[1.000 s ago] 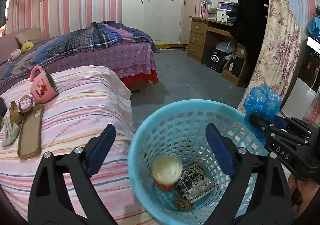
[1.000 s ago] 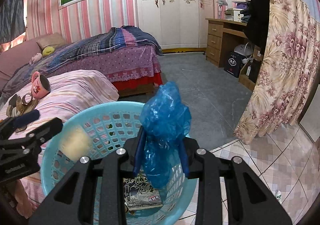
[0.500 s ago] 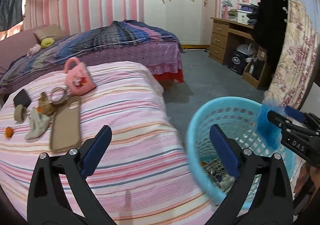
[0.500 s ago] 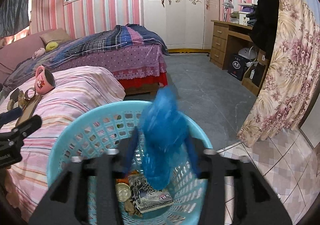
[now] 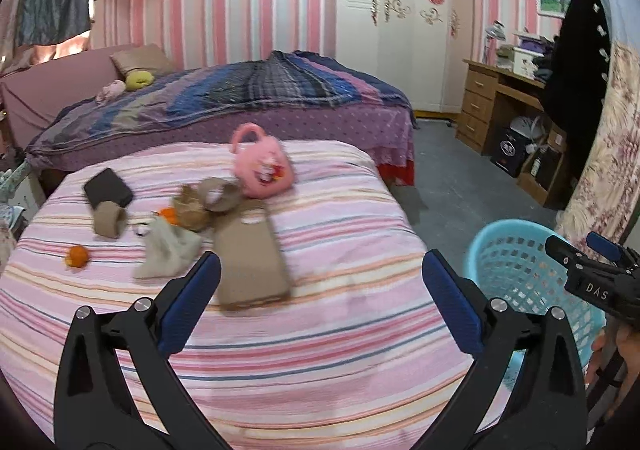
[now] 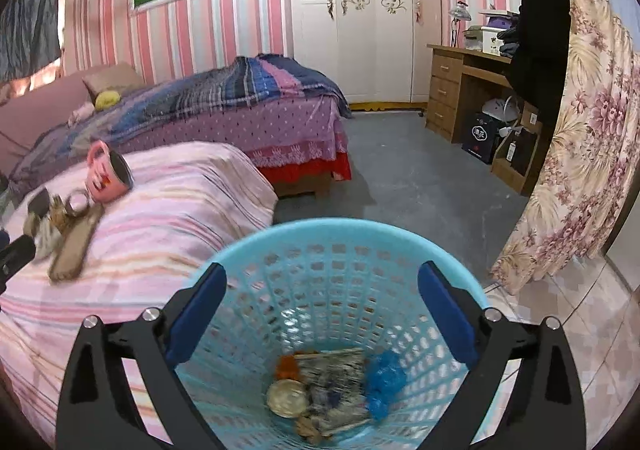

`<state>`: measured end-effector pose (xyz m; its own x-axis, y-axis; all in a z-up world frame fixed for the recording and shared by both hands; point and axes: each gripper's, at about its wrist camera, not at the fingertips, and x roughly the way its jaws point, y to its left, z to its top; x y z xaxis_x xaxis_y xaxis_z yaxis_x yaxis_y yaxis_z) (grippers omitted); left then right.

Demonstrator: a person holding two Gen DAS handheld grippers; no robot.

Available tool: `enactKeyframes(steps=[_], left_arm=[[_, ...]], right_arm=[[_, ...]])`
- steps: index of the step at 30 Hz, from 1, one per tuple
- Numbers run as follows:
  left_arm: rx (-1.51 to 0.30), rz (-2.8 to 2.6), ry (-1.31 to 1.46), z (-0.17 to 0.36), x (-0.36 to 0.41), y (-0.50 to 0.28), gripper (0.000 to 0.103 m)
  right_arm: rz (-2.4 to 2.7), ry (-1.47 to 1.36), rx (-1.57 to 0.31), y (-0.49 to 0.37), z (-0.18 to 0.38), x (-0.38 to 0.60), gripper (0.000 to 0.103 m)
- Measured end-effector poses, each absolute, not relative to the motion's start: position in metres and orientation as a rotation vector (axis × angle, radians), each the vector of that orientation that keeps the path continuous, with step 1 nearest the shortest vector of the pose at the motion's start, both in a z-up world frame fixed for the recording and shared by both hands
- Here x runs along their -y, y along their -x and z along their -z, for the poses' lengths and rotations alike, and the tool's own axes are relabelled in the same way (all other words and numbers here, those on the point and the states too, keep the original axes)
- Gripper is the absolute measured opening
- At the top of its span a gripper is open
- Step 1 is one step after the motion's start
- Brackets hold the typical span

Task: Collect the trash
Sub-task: 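Move both grippers back over the items on the bed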

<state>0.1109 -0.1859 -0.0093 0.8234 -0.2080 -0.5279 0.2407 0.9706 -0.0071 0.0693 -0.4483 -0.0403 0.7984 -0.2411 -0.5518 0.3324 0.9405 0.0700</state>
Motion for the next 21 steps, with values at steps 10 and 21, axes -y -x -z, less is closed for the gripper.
enactKeyframes(steps=[10,21], left_arm=[[-0.511,0.106,-0.073,-0.004,0.102,-0.121,0.097],[-0.520,-0.010,-0.052,0.007,0.020,-0.146,0.097]], right_arm=[[0.232,-0.172,-0.542,-0.091,0.032,0.388,0.095],[0.153,-0.056,-0.577,-0.115,0.030,0.317,0.095]])
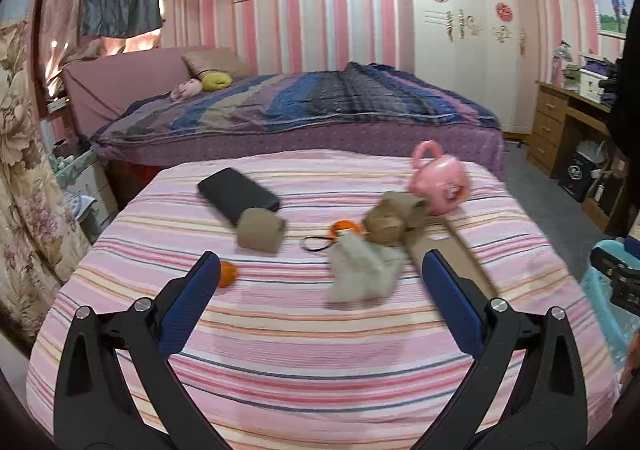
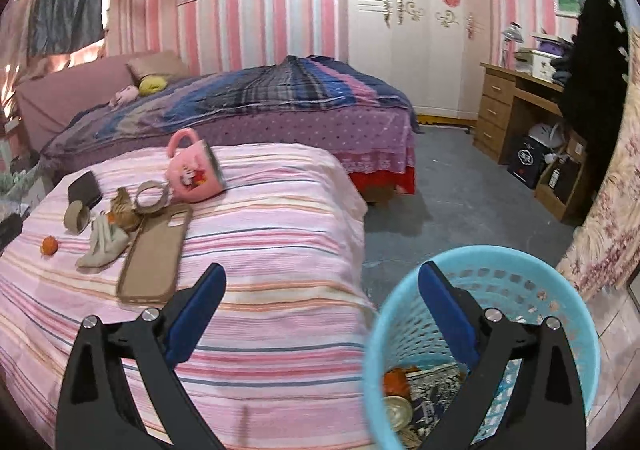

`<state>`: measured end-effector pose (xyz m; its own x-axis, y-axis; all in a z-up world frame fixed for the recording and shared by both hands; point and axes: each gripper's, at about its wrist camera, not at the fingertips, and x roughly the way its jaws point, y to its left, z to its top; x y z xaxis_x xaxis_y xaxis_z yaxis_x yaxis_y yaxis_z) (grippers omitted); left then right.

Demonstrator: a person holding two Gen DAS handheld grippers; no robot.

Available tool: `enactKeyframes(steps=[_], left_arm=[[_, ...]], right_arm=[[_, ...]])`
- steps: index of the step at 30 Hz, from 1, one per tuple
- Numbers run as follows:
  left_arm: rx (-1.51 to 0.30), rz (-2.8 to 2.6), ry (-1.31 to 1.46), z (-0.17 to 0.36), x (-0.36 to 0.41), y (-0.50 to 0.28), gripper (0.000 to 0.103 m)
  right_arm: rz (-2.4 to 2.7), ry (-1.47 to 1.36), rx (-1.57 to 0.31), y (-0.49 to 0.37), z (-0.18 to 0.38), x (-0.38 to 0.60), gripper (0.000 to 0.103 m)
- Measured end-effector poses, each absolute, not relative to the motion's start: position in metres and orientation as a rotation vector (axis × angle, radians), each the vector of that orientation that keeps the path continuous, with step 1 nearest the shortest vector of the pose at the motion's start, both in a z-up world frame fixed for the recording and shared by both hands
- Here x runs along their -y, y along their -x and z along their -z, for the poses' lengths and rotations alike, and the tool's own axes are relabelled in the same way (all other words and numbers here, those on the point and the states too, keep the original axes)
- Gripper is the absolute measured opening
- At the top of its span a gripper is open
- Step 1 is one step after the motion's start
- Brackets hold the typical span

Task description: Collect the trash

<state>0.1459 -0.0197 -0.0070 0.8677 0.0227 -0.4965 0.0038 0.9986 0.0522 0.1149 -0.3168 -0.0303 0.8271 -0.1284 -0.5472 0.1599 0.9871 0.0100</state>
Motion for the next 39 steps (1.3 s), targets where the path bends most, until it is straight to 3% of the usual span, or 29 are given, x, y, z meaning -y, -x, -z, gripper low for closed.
enactKeyframes(steps=[21,39], left_arm=[[-0.616,-0.151,0.063,0.026,-0.086,-0.184,0.097],[-0.783,-0.154,0.093,0.074,-0.102,-0.216,0.097]], right_arm=[[-0.025,0.152,-0.561,-0.176,0.013,0.188,0.095],[0.002,0.094,-0.667,-0.197,0.047,0.207,0.095]])
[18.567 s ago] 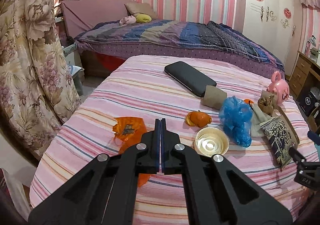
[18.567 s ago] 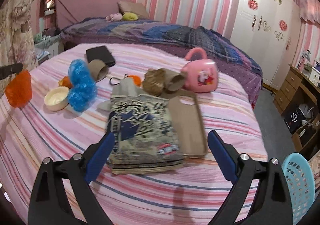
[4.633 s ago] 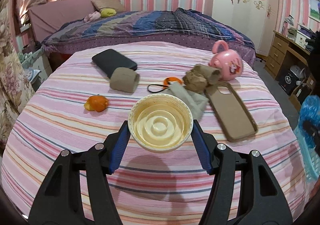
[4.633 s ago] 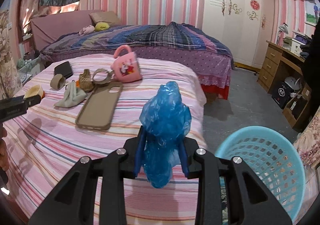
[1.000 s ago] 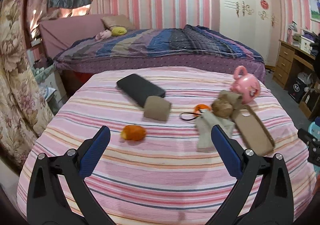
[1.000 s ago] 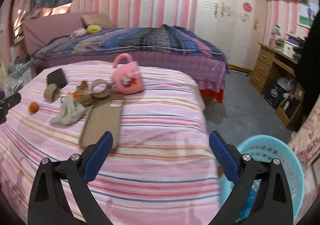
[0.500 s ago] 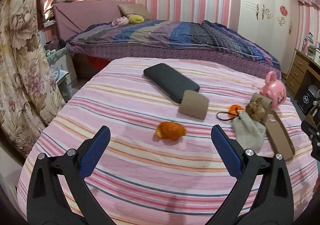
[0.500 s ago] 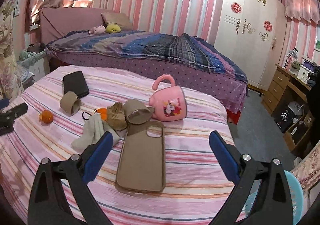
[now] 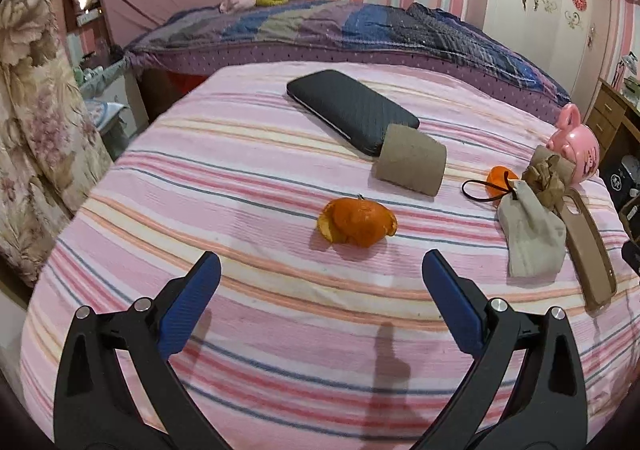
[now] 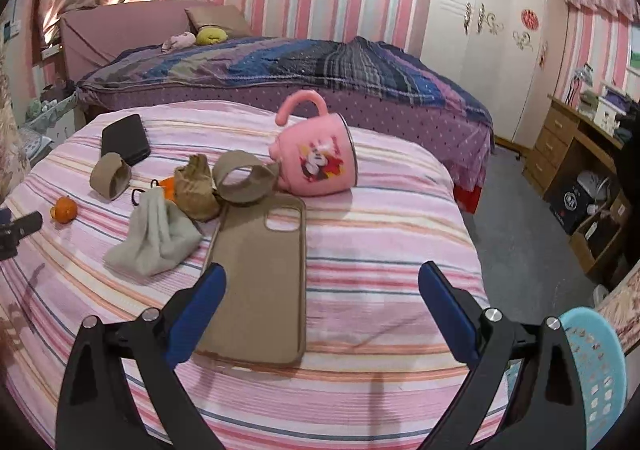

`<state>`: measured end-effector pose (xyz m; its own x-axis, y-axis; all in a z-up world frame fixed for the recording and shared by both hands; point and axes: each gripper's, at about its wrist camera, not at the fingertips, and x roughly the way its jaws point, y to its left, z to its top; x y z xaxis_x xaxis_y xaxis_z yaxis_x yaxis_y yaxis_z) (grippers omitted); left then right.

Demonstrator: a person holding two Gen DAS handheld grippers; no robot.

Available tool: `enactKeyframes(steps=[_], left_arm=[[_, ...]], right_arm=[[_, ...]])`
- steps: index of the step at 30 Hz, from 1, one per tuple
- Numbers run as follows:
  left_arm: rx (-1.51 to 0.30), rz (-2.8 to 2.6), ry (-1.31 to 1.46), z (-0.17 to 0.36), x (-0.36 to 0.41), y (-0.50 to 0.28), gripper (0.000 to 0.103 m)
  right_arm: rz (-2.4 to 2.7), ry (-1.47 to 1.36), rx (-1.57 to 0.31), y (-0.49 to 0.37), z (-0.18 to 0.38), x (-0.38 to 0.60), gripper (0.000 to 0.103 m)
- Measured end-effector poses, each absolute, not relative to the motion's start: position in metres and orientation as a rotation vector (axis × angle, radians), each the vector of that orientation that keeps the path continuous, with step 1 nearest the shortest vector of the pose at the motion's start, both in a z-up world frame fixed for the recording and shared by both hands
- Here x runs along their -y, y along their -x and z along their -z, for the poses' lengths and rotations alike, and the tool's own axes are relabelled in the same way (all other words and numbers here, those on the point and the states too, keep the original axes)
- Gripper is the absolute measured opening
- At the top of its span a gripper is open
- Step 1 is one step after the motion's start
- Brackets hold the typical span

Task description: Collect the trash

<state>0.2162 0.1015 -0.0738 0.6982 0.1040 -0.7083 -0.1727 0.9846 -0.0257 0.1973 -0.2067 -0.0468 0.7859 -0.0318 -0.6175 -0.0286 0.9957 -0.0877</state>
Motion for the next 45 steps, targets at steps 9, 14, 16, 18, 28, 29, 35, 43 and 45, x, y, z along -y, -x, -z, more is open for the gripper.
enactKeyframes(steps=[9,14,16,18,28,29,35,43,45], left_arm=[[-0.847,-0.123,0.161,0.091,-0.100,-0.243,0.076],[-0.826,-0.117,0.158,0.089,-0.097,-0.251,0.075],[-0.844,-0.097,0.151,0.091,-0.093,-0.256,0.064],[-0.858,-0.091,0.126,0.092,-0.089,-0.257,0.053],[-0.826,-0.072,0.117,0.085,-0.091,-0.243,0.035],[-0.824,-0.073,0.111,0.084,-0.092,-0.241,0.034],[-0.814,-0.090,0.079,0.081,-0.106,-0.223,0.031],[-0.790,-0.107,0.083,0.072,-0.127,-0.201,0.028],[-0.782,-0.101,0.093,0.069,-0.129,-0.199,0.028]], right_arm=[[-0.021,0.095,-0.687,-0.205,0.057,0.205,0.095],[-0.036,0.116,-0.688,-0.207,0.059,0.198,0.095],[-0.041,0.117,-0.689,-0.208,0.059,0.196,0.095],[-0.045,0.130,-0.687,-0.208,0.060,0.192,0.095],[-0.101,0.128,-0.675,-0.213,0.059,0.166,0.095],[-0.120,0.128,-0.671,-0.214,0.059,0.159,0.095],[-0.190,0.154,-0.680,-0.224,0.063,0.130,0.095],[-0.252,0.104,-0.768,-0.244,0.070,0.115,0.076],[-0.260,0.093,-0.780,-0.245,0.074,0.114,0.066]])
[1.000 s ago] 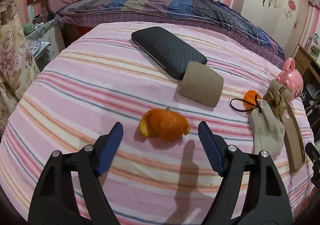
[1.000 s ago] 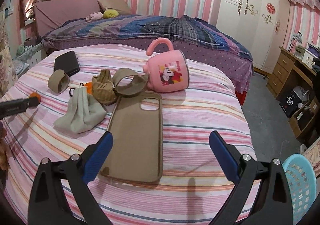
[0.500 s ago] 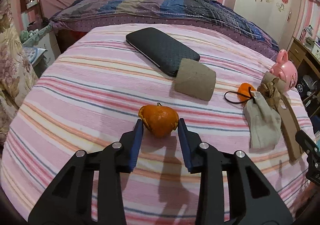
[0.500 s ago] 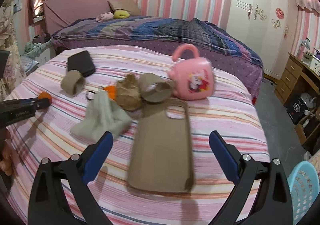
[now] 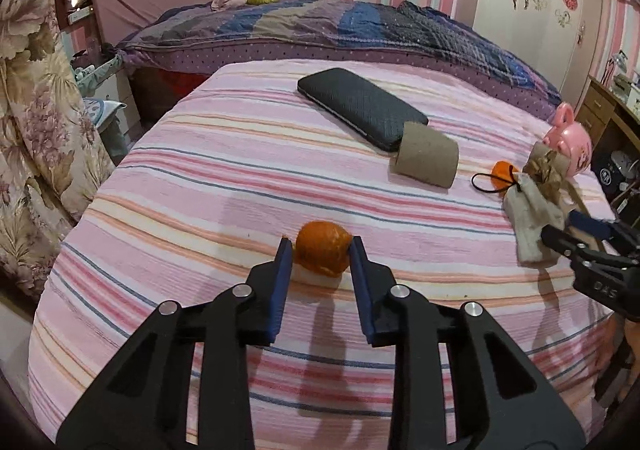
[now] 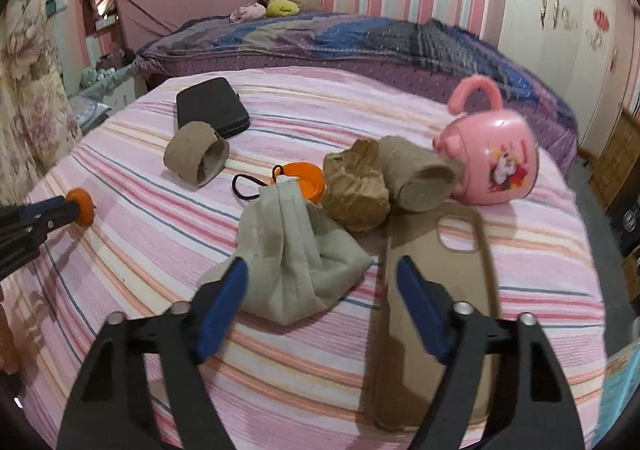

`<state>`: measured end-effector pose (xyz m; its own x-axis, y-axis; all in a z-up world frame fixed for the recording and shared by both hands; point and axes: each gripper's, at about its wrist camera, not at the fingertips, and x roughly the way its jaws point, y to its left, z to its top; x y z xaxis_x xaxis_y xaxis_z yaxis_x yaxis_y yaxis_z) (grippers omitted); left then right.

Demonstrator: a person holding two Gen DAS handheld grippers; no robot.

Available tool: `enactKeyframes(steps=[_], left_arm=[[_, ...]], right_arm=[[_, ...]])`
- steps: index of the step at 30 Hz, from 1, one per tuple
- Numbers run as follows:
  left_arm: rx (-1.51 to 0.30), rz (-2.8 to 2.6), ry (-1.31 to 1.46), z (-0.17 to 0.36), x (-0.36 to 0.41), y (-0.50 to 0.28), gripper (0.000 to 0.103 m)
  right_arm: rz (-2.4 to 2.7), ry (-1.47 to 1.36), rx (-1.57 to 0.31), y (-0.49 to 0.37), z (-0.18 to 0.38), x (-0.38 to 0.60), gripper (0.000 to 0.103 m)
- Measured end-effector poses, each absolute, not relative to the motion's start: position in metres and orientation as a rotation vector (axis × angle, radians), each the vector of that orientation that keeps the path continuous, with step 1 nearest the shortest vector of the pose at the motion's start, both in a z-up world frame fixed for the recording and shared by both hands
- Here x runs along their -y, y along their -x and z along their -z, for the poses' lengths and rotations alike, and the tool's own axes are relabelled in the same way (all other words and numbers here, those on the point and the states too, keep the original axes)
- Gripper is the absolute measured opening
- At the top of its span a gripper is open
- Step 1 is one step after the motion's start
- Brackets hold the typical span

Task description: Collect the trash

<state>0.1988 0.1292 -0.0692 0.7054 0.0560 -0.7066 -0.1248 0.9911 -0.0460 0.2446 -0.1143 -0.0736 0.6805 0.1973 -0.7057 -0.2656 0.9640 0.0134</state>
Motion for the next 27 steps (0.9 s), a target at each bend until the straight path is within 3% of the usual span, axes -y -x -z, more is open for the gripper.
enactKeyframes(steps=[2,3,10,12,16,25,27], left_arm=[[-0.780,-0.101,0.092,0.069,-0.129,-0.200,0.028],[-0.784,-0.100,0.091,0.070,-0.129,-0.201,0.028],[-0.792,-0.094,0.071,0.071,-0.123,-0.200,0.025],[-0.786,-0.091,0.070,0.068,-0.121,-0.199,0.025],[-0.771,-0.087,0.079,0.064,-0.116,-0.194,0.024],[-0.757,-0.094,0.087,0.058,-0.108,-0.182,0.023],[-0.780,-0.112,0.096,0.063,-0.116,-0.183,0.028]], right_arm=[[-0.277,0.080,-0.780,-0.243,0.073,0.114,0.061],[-0.287,0.080,-0.781,-0.243,0.075,0.114,0.048],[-0.320,0.147,-0.757,-0.235,0.075,0.104,0.025],[-0.327,0.141,-0.737,-0.230,0.074,0.106,0.011],[-0.318,0.135,-0.701,-0.219,0.070,0.108,0.006],[-0.310,0.105,-0.695,-0.204,0.058,0.131,0.007],[-0.306,0.097,-0.700,-0.204,0.059,0.129,0.009]])
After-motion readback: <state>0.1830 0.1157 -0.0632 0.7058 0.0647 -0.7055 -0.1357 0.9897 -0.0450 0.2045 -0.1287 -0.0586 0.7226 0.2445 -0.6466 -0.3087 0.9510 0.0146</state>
